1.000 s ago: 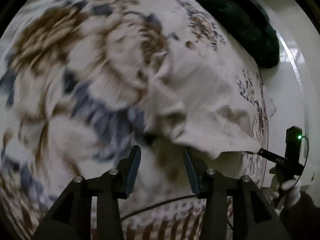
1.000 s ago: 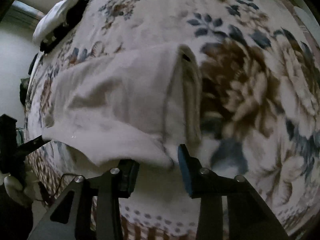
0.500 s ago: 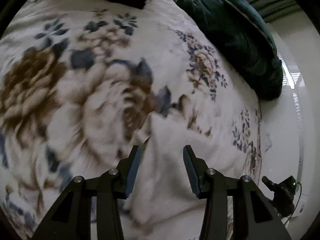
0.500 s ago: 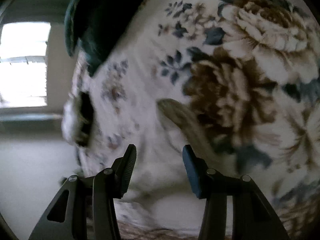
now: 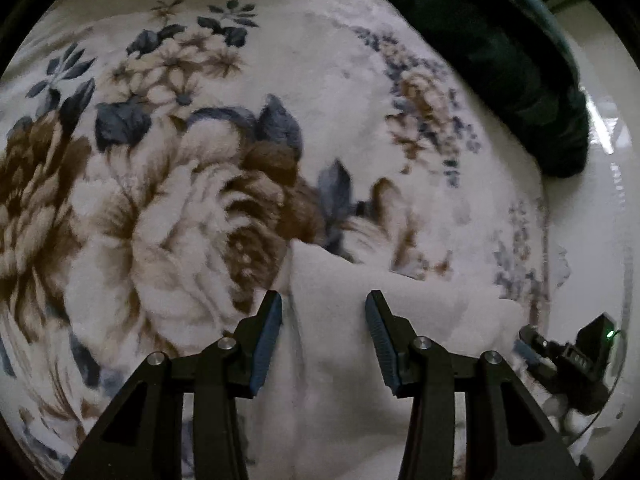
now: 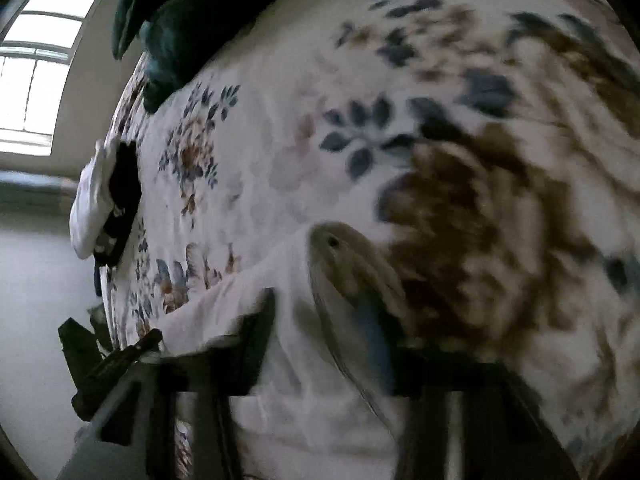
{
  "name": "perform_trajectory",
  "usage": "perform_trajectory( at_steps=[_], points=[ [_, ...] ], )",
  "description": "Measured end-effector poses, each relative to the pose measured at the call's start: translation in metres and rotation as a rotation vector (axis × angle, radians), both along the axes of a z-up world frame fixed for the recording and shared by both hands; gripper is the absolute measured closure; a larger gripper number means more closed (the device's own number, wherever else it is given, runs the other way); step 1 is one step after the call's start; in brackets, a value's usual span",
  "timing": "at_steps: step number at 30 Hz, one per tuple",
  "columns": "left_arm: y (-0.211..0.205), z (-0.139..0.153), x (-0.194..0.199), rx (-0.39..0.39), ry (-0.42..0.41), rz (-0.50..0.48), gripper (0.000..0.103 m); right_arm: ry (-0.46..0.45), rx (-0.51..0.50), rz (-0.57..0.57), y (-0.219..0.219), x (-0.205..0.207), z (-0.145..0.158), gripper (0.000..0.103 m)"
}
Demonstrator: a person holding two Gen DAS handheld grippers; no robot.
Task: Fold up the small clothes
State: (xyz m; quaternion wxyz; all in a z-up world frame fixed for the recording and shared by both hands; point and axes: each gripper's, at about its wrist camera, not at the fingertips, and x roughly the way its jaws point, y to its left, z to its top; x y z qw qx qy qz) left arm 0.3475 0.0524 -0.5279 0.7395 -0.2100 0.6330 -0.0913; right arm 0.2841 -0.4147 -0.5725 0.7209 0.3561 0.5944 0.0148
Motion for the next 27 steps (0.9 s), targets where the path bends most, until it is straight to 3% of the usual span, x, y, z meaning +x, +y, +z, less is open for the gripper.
perform_trajectory(
  at_steps=[1,3,7,9,10,11,16,18,19,20,24,27],
  points=[
    [0.002,-0.004,0.004,0.023,0.000,0.000,0.062,0.003,-0.025,0.011,0.004,0.006,-0.002,0.093],
    [0.005,-0.013,0.011,0.049,0.017,-0.002,0.062,0.001,-0.137,0.006,0.003,0.014,-0.002,0.095],
    [0.015,-0.009,0.012,-0.003,0.027,0.017,0.062,0.077,-0.095,0.020,-0.002,0.020,-0.011,0.092],
    [0.017,0.006,0.003,-0.021,0.004,0.013,0.062,0.063,-0.056,0.008,-0.006,0.011,0.004,0.077],
    [0.019,0.015,-0.008,-0.037,-0.009,0.014,0.062,0.064,-0.056,0.000,-0.008,0.005,0.010,0.059],
    [0.019,0.019,-0.015,-0.045,-0.010,0.014,0.062,0.061,-0.053,-0.018,-0.012,-0.008,0.019,0.050],
    [0.010,0.009,-0.064,-0.098,0.077,0.029,0.062,0.181,0.030,-0.033,-0.011,-0.054,0.001,0.049],
    [0.003,-0.001,-0.079,-0.092,0.100,0.053,0.068,0.211,0.077,-0.056,-0.009,-0.068,-0.012,0.057],
    [0.002,0.000,-0.083,-0.095,0.089,0.070,0.094,0.209,0.094,-0.069,-0.008,-0.073,-0.014,0.092],
    [0.003,0.004,-0.089,-0.099,0.064,0.086,0.098,0.210,0.086,-0.076,-0.005,-0.079,-0.014,0.098],
    [0.012,0.023,-0.099,-0.064,0.000,0.120,0.099,0.167,0.015,-0.124,-0.014,-0.093,0.004,0.098],
    [0.020,0.009,-0.096,-0.069,0.051,0.110,0.098,0.178,0.000,-0.095,-0.019,-0.092,0.001,0.098]
  ],
)
